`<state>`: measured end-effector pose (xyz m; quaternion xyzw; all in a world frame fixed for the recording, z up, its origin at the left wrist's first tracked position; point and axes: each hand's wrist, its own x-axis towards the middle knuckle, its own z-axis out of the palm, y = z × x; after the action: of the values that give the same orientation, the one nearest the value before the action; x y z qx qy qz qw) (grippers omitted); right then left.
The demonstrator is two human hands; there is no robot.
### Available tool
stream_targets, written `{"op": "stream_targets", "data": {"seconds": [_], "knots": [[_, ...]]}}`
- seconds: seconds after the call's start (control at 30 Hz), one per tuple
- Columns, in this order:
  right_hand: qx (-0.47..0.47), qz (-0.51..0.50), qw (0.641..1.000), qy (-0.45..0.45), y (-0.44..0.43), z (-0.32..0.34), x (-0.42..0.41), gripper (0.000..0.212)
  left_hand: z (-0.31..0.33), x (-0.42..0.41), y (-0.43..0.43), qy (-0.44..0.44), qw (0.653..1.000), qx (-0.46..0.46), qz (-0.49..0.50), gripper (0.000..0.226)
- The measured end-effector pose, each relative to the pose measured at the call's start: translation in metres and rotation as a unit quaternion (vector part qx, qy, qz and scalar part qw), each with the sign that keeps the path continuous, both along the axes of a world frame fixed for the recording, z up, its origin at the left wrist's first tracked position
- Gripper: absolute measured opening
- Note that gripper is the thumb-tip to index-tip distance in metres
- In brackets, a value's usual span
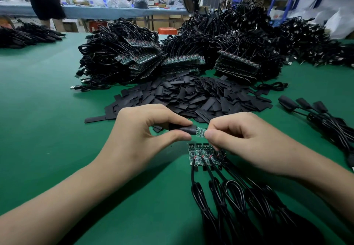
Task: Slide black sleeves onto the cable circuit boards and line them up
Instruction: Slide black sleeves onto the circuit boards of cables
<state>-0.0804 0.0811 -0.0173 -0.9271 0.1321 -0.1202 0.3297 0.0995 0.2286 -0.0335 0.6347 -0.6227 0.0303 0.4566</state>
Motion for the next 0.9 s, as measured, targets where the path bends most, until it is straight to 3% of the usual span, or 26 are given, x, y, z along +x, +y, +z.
{"op": "stream_targets", "data": {"seconds": [0.1,0.17,0.27,0.47,0.77,0.9], "knots": [[0.027,0.007,0.999,0.026,-0.001,0.000,0.000,0.039,0.002,0.004,0.000,-0.083,0.996,0.005,-0.027,0.020],[0.096,0.015,0.995,0.035,-0.002,0.000,0.000,0.038,0.003,0.006,0.000,-0.134,0.990,-0.004,-0.040,0.018],[0.136,0.021,0.990,0.039,-0.001,0.000,0.000,0.037,0.002,0.007,0.001,-0.165,0.985,-0.020,-0.042,0.016],[0.033,0.012,0.999,0.028,0.003,-0.006,0.002,0.032,-0.002,0.004,0.000,-0.129,0.990,0.012,-0.059,0.021],[0.164,0.012,0.985,-0.044,-0.008,-0.002,0.002,0.025,-0.003,0.004,0.000,-0.052,0.998,-0.037,-0.004,0.020],[0.178,0.017,0.983,-0.049,-0.007,-0.004,0.003,0.023,-0.004,0.003,0.001,-0.046,0.998,-0.035,-0.009,0.020]]}}
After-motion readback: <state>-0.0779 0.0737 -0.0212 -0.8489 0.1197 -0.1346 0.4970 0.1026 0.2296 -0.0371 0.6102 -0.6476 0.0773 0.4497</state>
